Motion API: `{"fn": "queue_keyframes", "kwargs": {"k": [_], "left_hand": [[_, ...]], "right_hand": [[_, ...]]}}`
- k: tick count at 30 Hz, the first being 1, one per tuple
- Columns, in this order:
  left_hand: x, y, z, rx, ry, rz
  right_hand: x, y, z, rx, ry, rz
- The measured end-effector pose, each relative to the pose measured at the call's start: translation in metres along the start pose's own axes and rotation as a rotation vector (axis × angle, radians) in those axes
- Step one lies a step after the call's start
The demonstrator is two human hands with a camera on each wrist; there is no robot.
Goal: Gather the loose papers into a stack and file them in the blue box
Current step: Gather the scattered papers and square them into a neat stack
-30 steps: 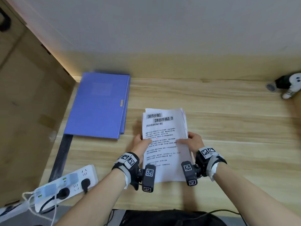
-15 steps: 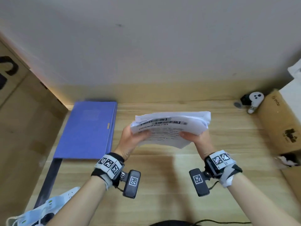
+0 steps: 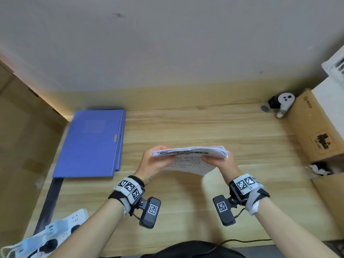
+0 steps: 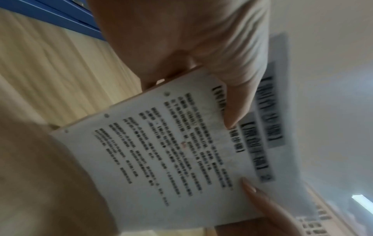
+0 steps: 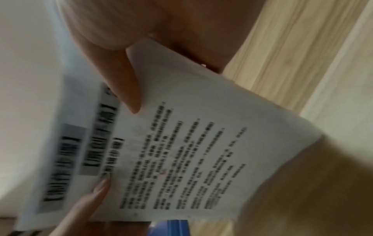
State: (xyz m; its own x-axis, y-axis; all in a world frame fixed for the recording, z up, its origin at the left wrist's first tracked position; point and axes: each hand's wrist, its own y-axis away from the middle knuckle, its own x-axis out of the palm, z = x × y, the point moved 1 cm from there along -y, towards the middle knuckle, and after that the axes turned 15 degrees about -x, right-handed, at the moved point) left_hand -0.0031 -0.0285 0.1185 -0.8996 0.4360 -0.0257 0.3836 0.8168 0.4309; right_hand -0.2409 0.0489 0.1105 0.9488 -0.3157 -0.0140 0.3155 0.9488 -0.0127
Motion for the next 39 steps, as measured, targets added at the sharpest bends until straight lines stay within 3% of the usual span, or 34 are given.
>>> {"fn": "queue_keyframes", "kwargs": {"k": [9, 13, 19, 24, 32, 39], "left_hand": [[0.024, -0.011, 0.013, -0.069, 0.033, 0.007], [0.031, -0.023, 0.020, -0.124, -0.021, 0.021], [0.045, -0.056, 0.047, -0.300, -0.206, -0.002], [0.073, -0.087, 0.077, -0.439, -0.270, -0.083], [0.110, -0.114, 0.106, -0.598, -0.328, -0.142], [0.116, -0.105, 0.119, -0.561, -0.360, -0.268]], "right_hand": [[-0.016, -0.001, -0.025, 0.101, 0.042, 0.026], [-0.027, -0.006, -0.031, 0.143, -0.039, -0.093], [-0.057, -0.028, -0.060, 0.295, 0.052, -0.178], [-0.081, -0.050, -0.095, 0.462, 0.182, -0.082], [-0.112, -0.070, -0.142, 0.430, 0.532, -0.023], [-0.120, -0.062, -0.156, 0.375, 0.607, -0.032]]}}
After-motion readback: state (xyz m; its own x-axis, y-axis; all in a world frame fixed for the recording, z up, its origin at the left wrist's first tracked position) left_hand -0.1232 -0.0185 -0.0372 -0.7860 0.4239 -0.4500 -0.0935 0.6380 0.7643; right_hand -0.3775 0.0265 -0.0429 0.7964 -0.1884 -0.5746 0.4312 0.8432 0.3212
